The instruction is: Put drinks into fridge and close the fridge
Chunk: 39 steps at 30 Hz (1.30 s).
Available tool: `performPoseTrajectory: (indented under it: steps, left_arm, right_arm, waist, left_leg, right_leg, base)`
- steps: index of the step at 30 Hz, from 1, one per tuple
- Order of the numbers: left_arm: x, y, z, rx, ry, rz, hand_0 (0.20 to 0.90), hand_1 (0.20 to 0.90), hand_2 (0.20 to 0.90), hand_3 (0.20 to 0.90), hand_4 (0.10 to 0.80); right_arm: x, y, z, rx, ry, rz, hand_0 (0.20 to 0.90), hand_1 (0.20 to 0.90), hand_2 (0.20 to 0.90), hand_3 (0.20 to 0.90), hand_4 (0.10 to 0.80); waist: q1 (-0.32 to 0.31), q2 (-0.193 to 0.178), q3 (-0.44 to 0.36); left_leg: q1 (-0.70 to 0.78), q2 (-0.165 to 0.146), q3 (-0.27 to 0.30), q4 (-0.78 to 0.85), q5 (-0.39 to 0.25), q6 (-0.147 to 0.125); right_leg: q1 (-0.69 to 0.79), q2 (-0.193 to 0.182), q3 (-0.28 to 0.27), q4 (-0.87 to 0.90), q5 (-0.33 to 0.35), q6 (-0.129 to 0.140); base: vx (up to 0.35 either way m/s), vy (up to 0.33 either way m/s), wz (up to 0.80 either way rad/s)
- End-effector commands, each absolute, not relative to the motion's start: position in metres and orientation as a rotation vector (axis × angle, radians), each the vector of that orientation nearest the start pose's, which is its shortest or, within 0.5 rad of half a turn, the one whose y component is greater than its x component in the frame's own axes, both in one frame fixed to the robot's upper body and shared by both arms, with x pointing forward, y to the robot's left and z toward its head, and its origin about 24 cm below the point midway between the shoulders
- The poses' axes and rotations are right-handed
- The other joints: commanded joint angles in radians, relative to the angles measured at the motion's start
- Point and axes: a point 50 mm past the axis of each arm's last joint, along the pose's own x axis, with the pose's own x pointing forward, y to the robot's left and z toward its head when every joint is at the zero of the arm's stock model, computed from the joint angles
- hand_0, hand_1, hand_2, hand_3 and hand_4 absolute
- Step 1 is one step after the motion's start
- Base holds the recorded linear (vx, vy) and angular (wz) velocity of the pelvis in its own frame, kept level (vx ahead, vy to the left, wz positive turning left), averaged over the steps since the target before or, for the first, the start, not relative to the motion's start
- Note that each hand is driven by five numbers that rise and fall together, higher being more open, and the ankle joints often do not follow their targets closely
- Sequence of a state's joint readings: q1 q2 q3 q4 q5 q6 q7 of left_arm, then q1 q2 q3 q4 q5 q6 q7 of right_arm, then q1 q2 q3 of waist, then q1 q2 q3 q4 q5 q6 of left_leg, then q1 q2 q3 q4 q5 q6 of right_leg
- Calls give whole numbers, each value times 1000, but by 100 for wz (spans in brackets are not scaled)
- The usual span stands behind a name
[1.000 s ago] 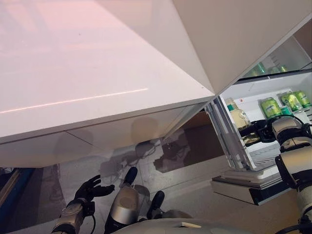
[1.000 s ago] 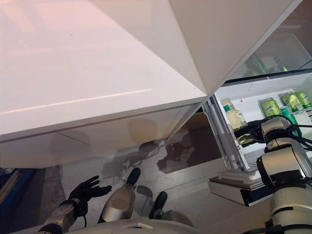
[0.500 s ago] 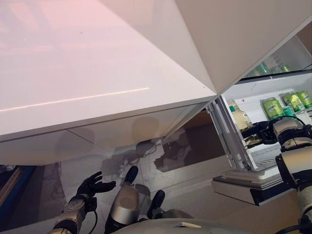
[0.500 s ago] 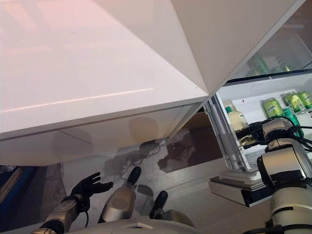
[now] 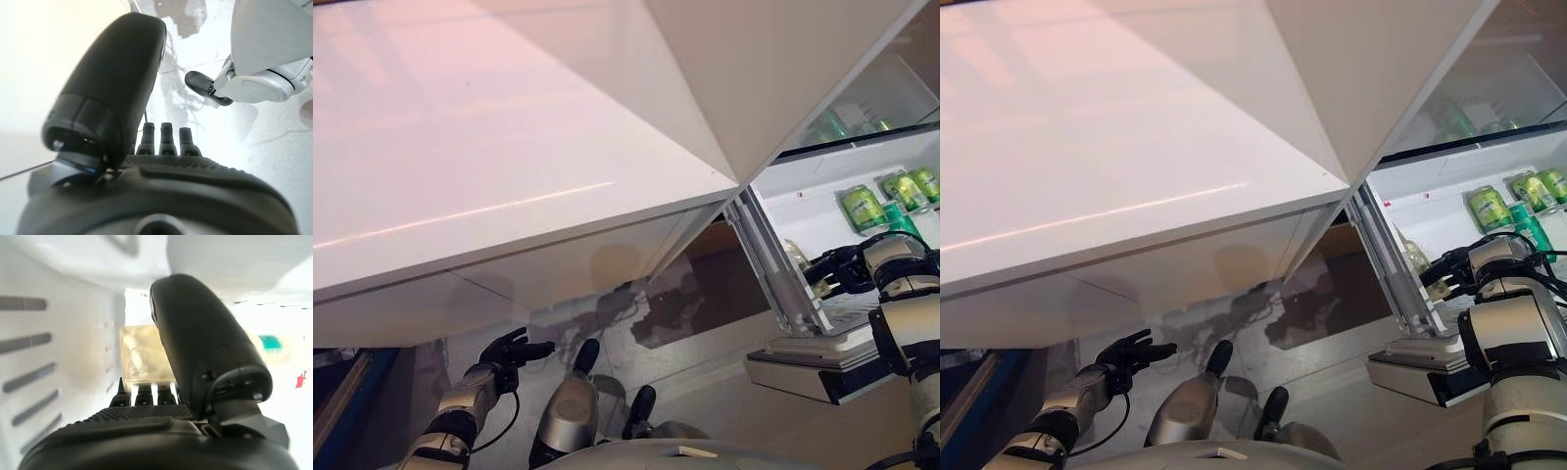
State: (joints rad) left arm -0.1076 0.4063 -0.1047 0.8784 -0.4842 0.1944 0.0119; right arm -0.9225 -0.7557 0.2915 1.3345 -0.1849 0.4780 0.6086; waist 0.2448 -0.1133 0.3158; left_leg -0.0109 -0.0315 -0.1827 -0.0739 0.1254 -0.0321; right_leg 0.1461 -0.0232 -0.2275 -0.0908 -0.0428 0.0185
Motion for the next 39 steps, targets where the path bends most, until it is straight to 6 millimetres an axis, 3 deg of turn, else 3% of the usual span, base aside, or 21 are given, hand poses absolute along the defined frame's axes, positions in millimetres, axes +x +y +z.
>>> performPoseTrajectory:
  steps: [1, 10, 16, 21, 24, 28, 33, 39]
  left_arm:
    - [186, 275, -103, -58, 932, 257, 900, 900, 900, 900, 800]
    - [185, 283, -104, -73, 965, 253, 900, 900, 900, 900, 800]
    - [179, 291, -105, -85, 997, 255, 900, 900, 900, 900, 800]
    - [166, 296, -109, -120, 1031, 271, 900, 900, 900, 900, 800]
    - [156, 296, -114, -144, 1059, 274, 900, 900, 900, 900, 800]
    - [143, 294, -121, -158, 1086, 279, 900, 900, 900, 900, 800]
    - [123, 289, -131, -187, 1103, 296, 900, 900, 900, 900, 800]
    - [107, 275, -140, -209, 1095, 291, 900, 900, 900, 900, 800]
  right_arm:
    - [315, -382, 112, -622, 1063, -96, 900, 900, 900, 900, 800]
    - [318, -391, 126, -672, 940, -189, 900, 900, 900, 900, 800]
    - [338, -386, 164, -763, 652, -288, 900, 900, 900, 900, 800]
    - [358, -356, 217, -766, 244, -390, 900, 900, 900, 900, 800]
    - [358, -337, 241, -741, 13, -429, 900, 900, 900, 900, 800]
    - [350, -323, 261, -697, -208, -456, 900, 900, 900, 900, 800]
    - [318, -307, 286, -594, -548, -497, 900, 900, 900, 900, 800]
    - [269, -307, 279, -406, -838, -607, 900, 900, 900, 900, 800]
  waist:
    - [-8, 29, -71]
    - [-36, 38, -104]
    - [-63, 43, -137]
    - [-104, 56, -169]
    - [-130, 63, -183]
    - [-154, 71, -196]
    - [-194, 81, -216]
    - [-232, 89, -231]
  left_leg:
    - [-9, -43, 58, 39, -96, 54]
    - [18, -39, 82, 41, -110, 53]
    - [45, -36, 97, 34, -121, 53]
    - [69, -32, 109, 28, -130, 52]
    - [83, -30, 115, 22, -137, 54]
    - [100, -29, 119, 14, -143, 55]
    - [113, -26, 130, 6, -151, 56]
    - [110, -23, 144, 9, -149, 57]
  right_leg:
    - [-130, -6, 52, 57, 98, 17]
    - [-113, -13, 57, 59, 90, 22]
    - [-98, -14, 71, 58, 84, 28]
    - [-86, -13, 91, 60, 78, 35]
    - [-77, -10, 107, 55, 74, 37]
    - [-66, -6, 123, 49, 70, 38]
    - [-60, -2, 144, 44, 62, 38]
    - [-69, 0, 159, 48, 64, 38]
  base:
    - [-2, 38, 0]
    - [11, 26, -1]
    - [12, 25, -4]
    - [14, 41, -13]
    - [10, 28, -15]
    - [9, 13, -3]
    - [-15, 9, -11]
    - [-50, 5, -11]
